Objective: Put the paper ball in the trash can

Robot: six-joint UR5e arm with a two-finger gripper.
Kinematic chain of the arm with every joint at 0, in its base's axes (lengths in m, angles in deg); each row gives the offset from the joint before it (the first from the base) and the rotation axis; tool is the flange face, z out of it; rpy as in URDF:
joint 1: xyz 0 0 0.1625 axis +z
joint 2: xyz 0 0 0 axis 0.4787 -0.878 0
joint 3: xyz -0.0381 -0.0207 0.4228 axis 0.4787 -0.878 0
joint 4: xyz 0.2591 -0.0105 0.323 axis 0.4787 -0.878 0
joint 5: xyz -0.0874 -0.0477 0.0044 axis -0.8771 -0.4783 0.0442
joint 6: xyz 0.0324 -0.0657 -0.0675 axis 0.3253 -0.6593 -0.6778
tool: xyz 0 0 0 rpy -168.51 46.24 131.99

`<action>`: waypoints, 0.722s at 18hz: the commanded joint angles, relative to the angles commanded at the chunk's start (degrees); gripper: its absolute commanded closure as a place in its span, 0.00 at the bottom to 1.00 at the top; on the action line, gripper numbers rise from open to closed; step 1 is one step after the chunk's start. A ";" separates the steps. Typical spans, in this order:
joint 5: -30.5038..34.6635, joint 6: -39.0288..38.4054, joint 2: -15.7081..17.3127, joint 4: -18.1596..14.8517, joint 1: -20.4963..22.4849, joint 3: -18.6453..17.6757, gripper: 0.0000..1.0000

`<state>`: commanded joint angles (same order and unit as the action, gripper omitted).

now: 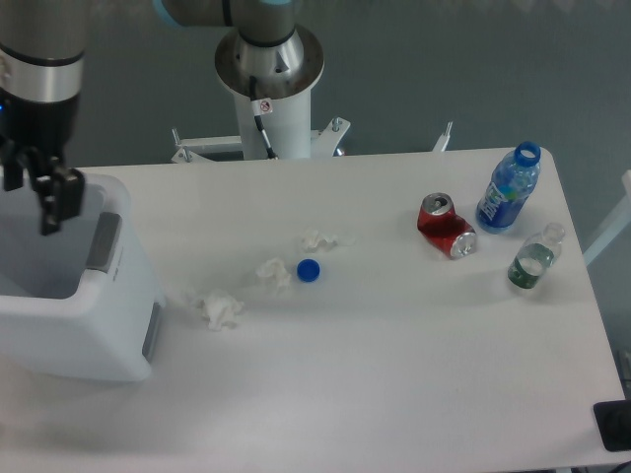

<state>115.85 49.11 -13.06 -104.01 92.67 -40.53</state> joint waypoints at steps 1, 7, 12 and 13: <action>0.00 -0.88 0.09 0.62 2.80 0.00 0.11; 0.00 0.69 0.00 1.06 13.98 -0.09 0.00; 1.31 4.11 -0.97 1.32 19.26 -2.19 0.00; 2.01 5.17 -1.23 1.32 19.96 -2.89 0.00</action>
<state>117.87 54.28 -14.29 -102.69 112.63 -43.43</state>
